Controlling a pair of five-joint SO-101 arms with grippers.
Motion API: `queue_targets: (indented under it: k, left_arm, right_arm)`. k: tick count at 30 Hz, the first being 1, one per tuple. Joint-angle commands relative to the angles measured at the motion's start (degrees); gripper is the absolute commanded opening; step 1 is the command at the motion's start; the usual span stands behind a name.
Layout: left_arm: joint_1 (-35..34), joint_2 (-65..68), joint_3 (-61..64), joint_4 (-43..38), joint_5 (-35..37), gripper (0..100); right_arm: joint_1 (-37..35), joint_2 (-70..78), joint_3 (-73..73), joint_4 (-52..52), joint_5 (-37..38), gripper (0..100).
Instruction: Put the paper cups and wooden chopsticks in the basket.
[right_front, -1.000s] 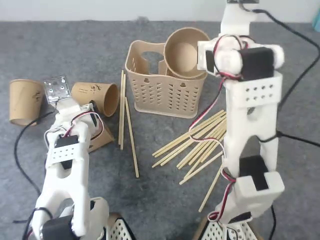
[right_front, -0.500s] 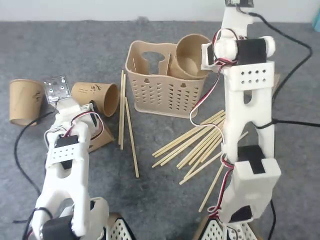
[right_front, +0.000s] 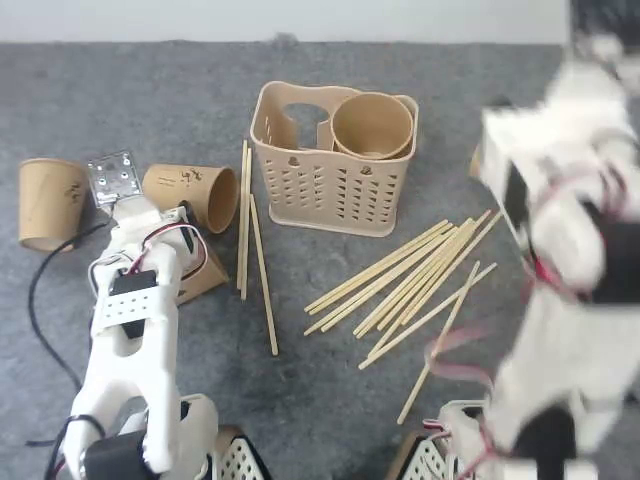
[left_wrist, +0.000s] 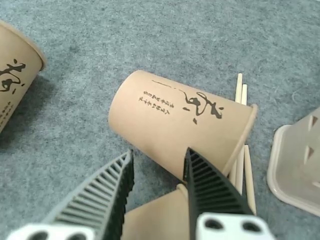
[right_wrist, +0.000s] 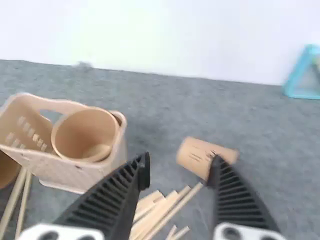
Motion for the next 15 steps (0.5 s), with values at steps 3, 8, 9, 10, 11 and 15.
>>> queue_targets:
  k: [3,8,9,10,11,15]
  left_arm:
    - [0.1,-1.2,-2.2,0.3,-0.6,16]
    - [-0.4,-1.2,-2.2,0.5,-0.5,16]
    - [-0.4,-1.2,-2.2,0.6,-0.5,16]
    - [-0.4,-1.2,-2.2,0.8,-0.4,16]
    - [-0.4,-1.3,-2.2,1.5,-0.4,16]
    - [-0.4,-6.4,-4.6,10.0,-0.1,16]
  right_arm:
    - [4.4,-20.7,33.2,-1.5,5.3,0.5]
    - [11.0,-30.7,59.7,-11.5,10.6,3.2]
    - [11.9,-31.8,65.3,-13.8,12.5,3.2]
    - [12.8,-32.5,70.9,-16.4,14.2,2.8]
    - [13.6,-32.9,76.4,-19.5,15.6,1.7]
    - [16.2,-33.8,94.8,-31.7,17.1,0.9]
